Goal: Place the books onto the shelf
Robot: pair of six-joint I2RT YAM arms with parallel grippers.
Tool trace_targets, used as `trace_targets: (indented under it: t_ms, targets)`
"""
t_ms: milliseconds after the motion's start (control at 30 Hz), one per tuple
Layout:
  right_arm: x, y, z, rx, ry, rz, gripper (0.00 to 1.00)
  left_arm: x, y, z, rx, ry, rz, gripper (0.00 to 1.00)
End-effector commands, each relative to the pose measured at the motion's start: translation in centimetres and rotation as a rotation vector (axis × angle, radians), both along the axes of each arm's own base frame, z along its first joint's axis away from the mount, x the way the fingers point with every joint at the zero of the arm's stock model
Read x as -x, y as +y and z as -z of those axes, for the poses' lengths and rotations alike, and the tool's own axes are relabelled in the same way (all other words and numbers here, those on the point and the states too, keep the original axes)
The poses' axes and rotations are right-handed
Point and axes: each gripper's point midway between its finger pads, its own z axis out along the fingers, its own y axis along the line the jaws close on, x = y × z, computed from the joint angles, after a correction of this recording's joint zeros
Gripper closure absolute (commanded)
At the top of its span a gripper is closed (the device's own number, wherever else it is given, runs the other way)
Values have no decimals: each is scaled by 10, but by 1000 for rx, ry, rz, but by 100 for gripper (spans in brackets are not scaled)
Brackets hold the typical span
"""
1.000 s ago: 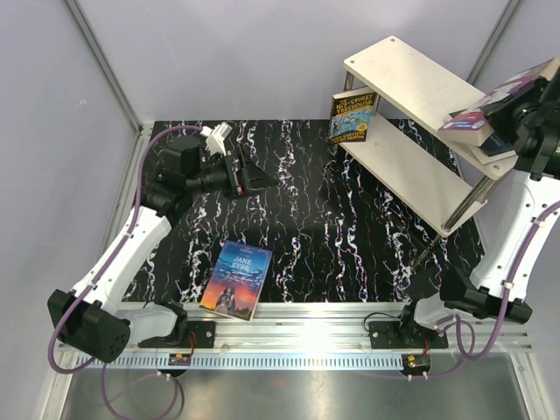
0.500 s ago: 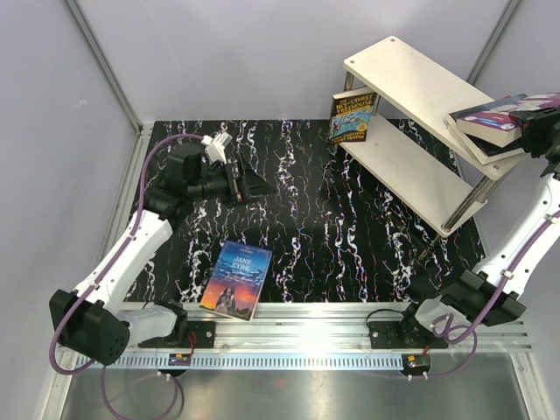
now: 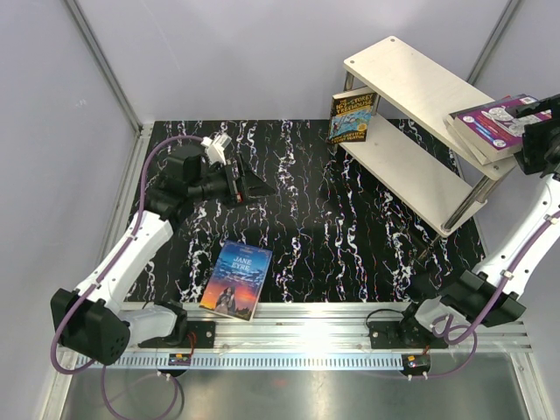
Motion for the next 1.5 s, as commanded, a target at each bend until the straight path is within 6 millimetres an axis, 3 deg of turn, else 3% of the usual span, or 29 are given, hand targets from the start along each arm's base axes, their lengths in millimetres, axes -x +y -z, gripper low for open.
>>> trace_targets:
  t_ms: [0,267,433,567,700,867,967,1033,1067,1100,1133,1167,1267,1333,1433,1467]
  targets:
    - [30,-3,-3,85,72,80,0,0,0,-12,33,-51,17,1]
    - [58,-9,55,36,350,129,0,-1,-3,-6,36,-28,28,1]
    - [73,-3,73,19,410,135,0,0,-3,-1,34,-17,29,1]
    - [80,9,53,45,337,132,0,0,-3,3,34,-5,29,1]
    - [70,12,31,61,260,100,0,-1,-2,6,26,-3,24,1]
    - [78,27,-17,142,133,95,0,-3,1,13,-20,-3,12,1]
    - [85,59,-50,199,4,41,0,-6,10,28,-93,5,-5,1]
    - [93,91,-51,172,-54,-31,0,-13,28,43,-152,47,-53,1]
    - [88,111,-57,157,-122,-126,0,-16,36,51,-176,57,-65,1]
    - [88,127,-50,126,-134,-190,0,-23,49,57,-190,76,-107,1]
    - [92,141,-20,51,-98,-225,0,-23,56,65,-209,103,-120,1]
    - [91,153,-9,24,-99,-281,0,-24,64,74,-240,110,-128,1]
    - [97,181,51,7,41,-402,0,-25,95,104,-390,163,-203,1]
    - [99,194,77,23,124,-457,0,-23,105,118,-446,198,-219,1]
    - [96,231,96,60,198,-568,0,-15,121,136,-535,256,-257,1]
    - [99,259,104,91,217,-663,0,-14,125,140,-552,269,-269,1]
